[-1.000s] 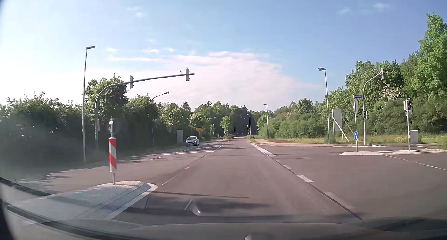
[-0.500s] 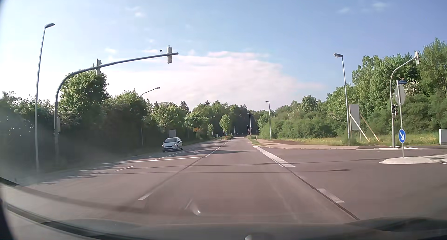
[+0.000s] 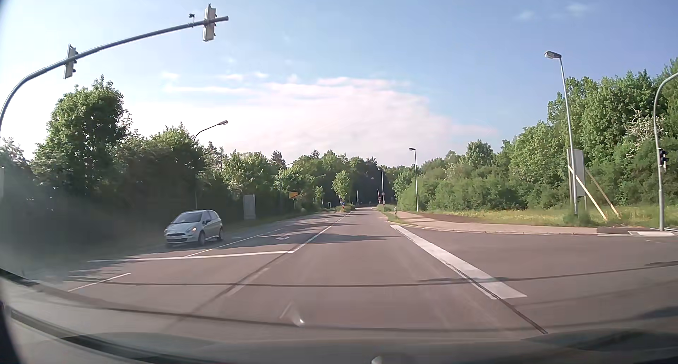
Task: Follow the waypoints while adhering to traffic rules and regulations
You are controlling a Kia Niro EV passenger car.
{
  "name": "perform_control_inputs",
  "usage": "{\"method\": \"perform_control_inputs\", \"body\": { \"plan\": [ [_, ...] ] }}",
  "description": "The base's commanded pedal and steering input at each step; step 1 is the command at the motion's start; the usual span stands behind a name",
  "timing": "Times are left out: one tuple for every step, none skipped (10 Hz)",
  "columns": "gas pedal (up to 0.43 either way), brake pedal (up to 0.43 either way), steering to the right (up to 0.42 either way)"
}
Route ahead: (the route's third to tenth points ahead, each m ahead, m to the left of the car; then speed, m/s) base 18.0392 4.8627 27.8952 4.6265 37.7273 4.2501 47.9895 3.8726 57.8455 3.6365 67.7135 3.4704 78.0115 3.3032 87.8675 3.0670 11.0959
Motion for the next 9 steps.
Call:
{"method": "perform_control_inputs", "body": {
  "plan": [
    [0.098, 0.0, -0.005],
    [0.098, 0.0, -0.005],
    [0.098, 0.0, -0.005],
    [0.098, 0.0, -0.005],
    [0.098, 0.0, -0.005],
    [0.098, 0.0, -0.005],
    [0.098, 0.0, -0.004],
    [0.098, 0.0, -0.004],
    [0.11, 0.0, -0.003]
  ]
}}
